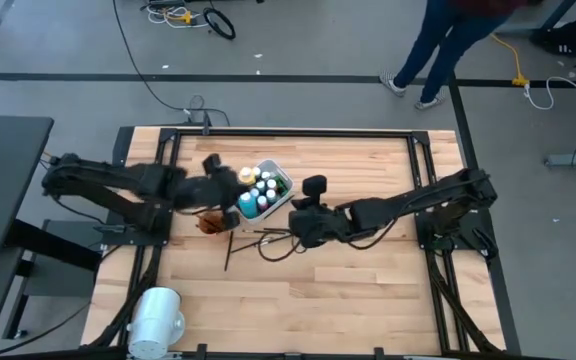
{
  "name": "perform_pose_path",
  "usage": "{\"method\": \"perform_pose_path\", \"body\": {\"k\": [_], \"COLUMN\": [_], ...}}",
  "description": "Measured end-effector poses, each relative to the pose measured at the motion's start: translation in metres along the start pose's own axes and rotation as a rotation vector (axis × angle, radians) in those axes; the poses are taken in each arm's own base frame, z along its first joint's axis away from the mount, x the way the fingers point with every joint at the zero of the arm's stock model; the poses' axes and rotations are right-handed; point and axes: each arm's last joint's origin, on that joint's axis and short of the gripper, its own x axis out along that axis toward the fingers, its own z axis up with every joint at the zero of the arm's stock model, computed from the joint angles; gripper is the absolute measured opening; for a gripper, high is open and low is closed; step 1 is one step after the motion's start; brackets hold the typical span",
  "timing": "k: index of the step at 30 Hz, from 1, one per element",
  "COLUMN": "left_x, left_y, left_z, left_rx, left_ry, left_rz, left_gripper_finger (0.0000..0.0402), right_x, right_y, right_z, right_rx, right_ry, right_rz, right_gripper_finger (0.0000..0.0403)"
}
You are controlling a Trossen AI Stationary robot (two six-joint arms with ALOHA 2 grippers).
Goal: Pick & Place Paint Supplies
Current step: Put the top right black gold paintbrush into the orange cup
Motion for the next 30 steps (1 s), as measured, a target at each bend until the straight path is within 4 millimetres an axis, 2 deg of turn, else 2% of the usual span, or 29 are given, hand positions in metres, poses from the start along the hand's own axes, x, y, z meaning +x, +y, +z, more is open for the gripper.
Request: {"method": "perform_pose_path", "body": {"k": [2,5,8,11,15,18,23,30], "left_x": [-0.012,-0.02,-0.021,-0.016,-0.003,0.008,0.017,0.014], "left_y": [-0.003,-0.008,-0.012,-0.017,-0.023,-0.026,-0.026,-0.029], "left_z": [-0.009,-0.036,-0.062,-0.086,-0.116,-0.14,-0.172,-0.192], "left_rx": [-0.003,-0.038,-0.08,-0.077,-0.069,-0.106,-0.166,-0.198], "left_ry": [-0.078,-0.159,-0.288,-0.401,-0.51,-0.538,-0.559,-0.575], "left_rz": [0.011,-0.007,-0.028,-0.058,-0.07,-0.064,0.011,0.041], "left_gripper_finger": [0.0014,0.0015,0.0014,0.0014,0.0016,0.0014,0.0016,0.0014], "right_x": [-0.005,-0.01,-0.01,-0.007,0.0,0.005,0.013,0.016], "right_y": [-0.004,-0.007,-0.006,-0.004,0.0,0.001,-0.003,-0.003], "right_z": [-0.004,-0.013,-0.024,-0.032,-0.045,-0.054,-0.061,-0.062], "right_rx": [0.052,0.121,0.204,0.302,0.347,0.366,0.444,0.45], "right_ry": [-0.034,-0.108,-0.272,-0.499,-0.719,-0.757,-0.71,-0.703], "right_rz": [-0.003,-0.003,0.108,0.212,0.236,0.205,0.223,0.225], "right_gripper_finger": [0.0013,0.0013,0.0013,0.0013,0.0013,0.0013,0.0013,0.0013]}}
